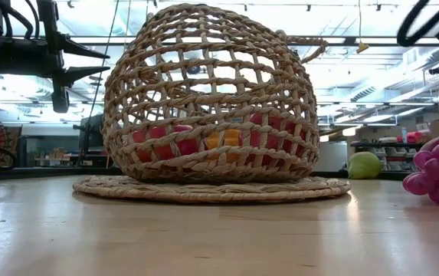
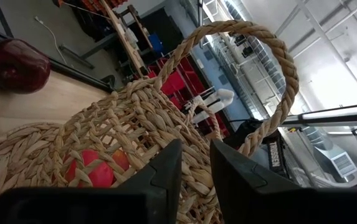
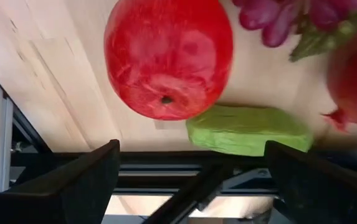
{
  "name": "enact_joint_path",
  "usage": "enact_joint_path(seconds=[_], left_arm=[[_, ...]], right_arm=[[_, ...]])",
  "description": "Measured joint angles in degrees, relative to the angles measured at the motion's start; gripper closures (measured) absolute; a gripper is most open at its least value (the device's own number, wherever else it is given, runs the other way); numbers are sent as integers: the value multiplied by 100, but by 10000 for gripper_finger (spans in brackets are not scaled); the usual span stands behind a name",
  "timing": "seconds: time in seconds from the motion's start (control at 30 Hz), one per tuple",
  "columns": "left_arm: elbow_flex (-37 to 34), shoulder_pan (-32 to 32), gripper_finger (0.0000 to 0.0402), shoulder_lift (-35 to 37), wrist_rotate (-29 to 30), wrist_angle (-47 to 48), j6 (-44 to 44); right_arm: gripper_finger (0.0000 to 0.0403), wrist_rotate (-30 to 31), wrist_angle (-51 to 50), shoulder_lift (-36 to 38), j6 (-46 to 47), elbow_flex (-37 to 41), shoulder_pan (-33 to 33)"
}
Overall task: Build produce basket
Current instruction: Put the red apple into the basket
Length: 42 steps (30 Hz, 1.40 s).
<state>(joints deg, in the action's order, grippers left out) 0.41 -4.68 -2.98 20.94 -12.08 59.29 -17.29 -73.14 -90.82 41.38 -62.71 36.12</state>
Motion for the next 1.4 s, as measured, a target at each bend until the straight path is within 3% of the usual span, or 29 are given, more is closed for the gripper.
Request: enact_joint_path(seconds=[0.8,1.0,1.17,1.4], left_arm=[[2,-1,317,0,1,2,0],[-1,-1,312,0,-1,1,0],[1,1,312,0,0,2,0],[-1,2,313,0,-1,2,0]], right_arm=[[3,223,2914,-3,563,1137,89],[20,253,3088,-3,574,1121,69],[47,6,3074,-3,673,1116,-2],[48,-698,3079,244,1101,1114,-234]])
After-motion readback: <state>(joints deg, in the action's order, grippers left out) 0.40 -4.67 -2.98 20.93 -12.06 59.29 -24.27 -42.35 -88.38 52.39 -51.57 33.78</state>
